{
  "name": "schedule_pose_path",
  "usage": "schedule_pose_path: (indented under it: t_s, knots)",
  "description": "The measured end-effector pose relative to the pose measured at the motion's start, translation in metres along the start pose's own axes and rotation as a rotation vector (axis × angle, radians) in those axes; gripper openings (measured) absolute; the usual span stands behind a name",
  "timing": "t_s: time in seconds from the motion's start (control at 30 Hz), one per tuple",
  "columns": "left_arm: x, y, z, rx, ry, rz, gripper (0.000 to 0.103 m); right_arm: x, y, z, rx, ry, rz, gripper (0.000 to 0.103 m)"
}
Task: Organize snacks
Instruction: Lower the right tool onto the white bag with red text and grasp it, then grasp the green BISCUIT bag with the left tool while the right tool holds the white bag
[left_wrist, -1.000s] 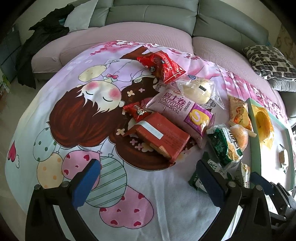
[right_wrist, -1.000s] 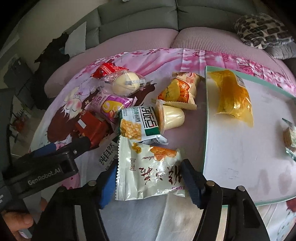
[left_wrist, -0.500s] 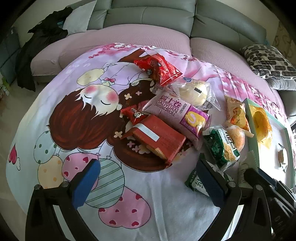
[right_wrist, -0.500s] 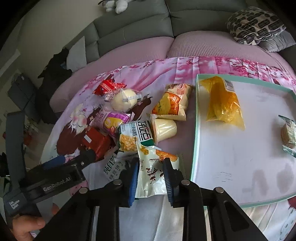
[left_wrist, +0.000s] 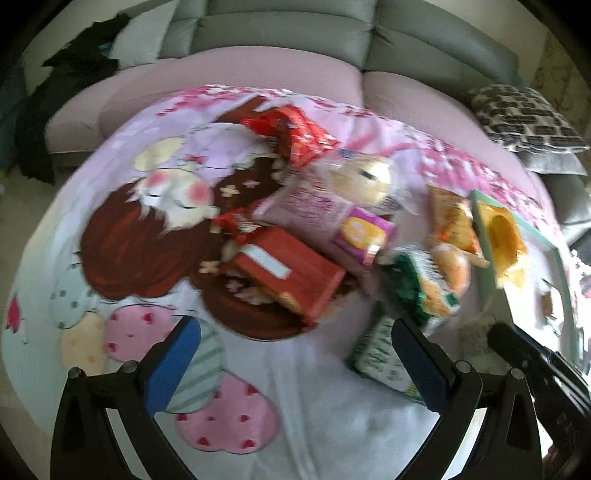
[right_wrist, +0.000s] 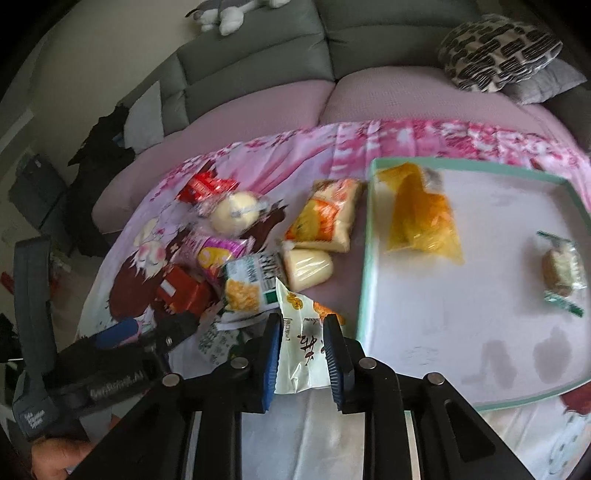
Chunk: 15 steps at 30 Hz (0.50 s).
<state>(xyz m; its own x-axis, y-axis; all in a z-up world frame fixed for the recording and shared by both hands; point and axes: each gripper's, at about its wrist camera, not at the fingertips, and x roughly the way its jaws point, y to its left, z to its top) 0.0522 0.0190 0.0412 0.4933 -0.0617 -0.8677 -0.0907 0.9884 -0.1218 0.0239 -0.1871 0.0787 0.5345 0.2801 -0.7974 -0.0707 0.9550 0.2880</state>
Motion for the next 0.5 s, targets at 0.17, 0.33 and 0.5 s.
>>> schedule_pose_path:
  t_s: [0.17,0.33,0.5]
  knots:
    - [0.003,-0.027,-0.004,0.101,0.025,-0.099,0.103,-0.004,-0.010,0.002,0.021,-0.006,-0.021,0.025]
    - [0.014,-0.046,-0.008,0.172,0.072,-0.136,0.102,-0.007,-0.021,0.003,0.050,-0.012,-0.028,0.025]
    - [0.027,-0.061,-0.014,0.226,0.111,-0.136,0.102,-0.007,-0.020,0.003,0.046,-0.010,-0.026,0.025]
